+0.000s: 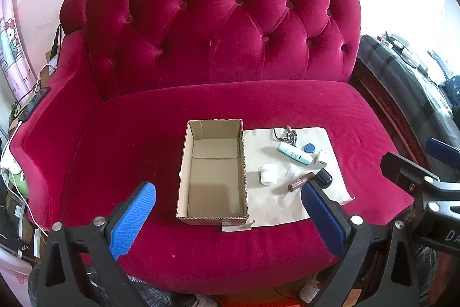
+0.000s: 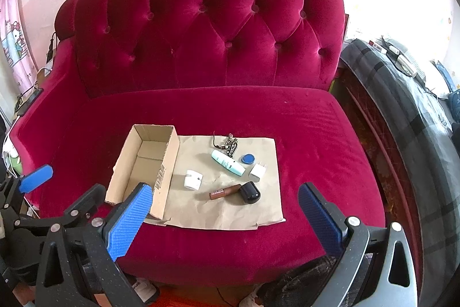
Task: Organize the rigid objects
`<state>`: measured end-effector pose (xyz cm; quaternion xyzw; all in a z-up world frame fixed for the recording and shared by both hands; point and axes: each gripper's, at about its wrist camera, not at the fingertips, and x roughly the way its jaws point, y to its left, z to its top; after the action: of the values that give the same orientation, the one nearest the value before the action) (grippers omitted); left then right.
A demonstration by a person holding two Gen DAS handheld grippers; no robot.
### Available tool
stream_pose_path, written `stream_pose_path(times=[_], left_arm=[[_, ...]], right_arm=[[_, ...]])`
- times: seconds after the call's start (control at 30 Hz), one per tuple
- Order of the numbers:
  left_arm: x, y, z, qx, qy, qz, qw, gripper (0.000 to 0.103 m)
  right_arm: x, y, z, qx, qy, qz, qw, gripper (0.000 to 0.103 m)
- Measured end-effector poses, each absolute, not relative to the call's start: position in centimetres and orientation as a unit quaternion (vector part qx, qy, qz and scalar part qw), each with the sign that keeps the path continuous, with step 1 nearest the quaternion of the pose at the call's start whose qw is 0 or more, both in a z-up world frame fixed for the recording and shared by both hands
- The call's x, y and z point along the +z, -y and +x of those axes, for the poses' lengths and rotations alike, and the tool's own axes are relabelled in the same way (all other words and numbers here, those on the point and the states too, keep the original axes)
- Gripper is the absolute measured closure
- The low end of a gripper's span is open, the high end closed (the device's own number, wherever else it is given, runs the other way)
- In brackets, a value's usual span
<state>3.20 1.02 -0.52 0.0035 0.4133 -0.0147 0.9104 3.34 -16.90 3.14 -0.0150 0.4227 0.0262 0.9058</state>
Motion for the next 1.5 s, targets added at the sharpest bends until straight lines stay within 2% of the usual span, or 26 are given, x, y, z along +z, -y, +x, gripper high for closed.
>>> stream_pose_path(times=[0.57, 1.5], left_arm=[[-0.7, -4.2, 6.9, -0.003, -0.419, -0.003, 0.908, 0.000], [-14.4, -9.5, 14.2, 0.007, -0.521, 0.019, 0.853, 0.000]], right_arm=[[2.1, 18.5, 7.4, 0.030, -0.433, 0.008, 0.901, 0.000], [-10.8, 21.8, 16.7, 0.011, -0.507, 0.001, 0.862, 0.000]])
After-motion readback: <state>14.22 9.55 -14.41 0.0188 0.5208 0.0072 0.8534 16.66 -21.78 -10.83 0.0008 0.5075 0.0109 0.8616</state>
